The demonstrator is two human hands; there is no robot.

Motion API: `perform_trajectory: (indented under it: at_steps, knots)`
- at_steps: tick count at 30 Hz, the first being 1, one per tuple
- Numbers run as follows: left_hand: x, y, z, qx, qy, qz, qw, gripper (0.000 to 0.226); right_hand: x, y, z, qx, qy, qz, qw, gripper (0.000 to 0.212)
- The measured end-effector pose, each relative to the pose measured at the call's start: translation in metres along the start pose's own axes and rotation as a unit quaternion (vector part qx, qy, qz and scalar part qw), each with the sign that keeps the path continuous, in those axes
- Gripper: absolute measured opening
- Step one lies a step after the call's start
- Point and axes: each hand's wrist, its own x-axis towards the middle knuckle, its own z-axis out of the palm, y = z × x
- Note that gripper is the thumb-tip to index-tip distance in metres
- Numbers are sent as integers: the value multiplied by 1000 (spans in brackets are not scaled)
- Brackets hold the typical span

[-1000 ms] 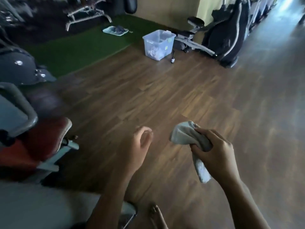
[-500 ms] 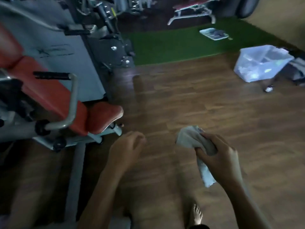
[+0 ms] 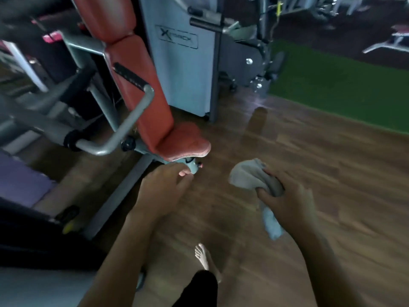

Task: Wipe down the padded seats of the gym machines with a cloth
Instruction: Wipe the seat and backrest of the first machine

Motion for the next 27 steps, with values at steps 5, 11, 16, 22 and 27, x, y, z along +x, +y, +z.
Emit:
perform_trajectory:
  at_steps: [5,11,16,22,27]
  knots:
    - [80,-10,22,-12,22,-53,998,19,106,13,14,-18,-38,-47,998,49]
    - [169,-22,43,-16,27,-100,994,21,230,16,32,-14,-92,-69,993,47]
    - [216,-26,58,-30,65,-135,988,19,319,16,65,-9,-127,-127,984,45]
    - [263,-23,95,-34,119,-250,960,18,422,43,114,24,-216,-205,954,42]
    - [295,-22,136,-51,170,-362,915,15,509,77,167,54,-299,-242,921,44]
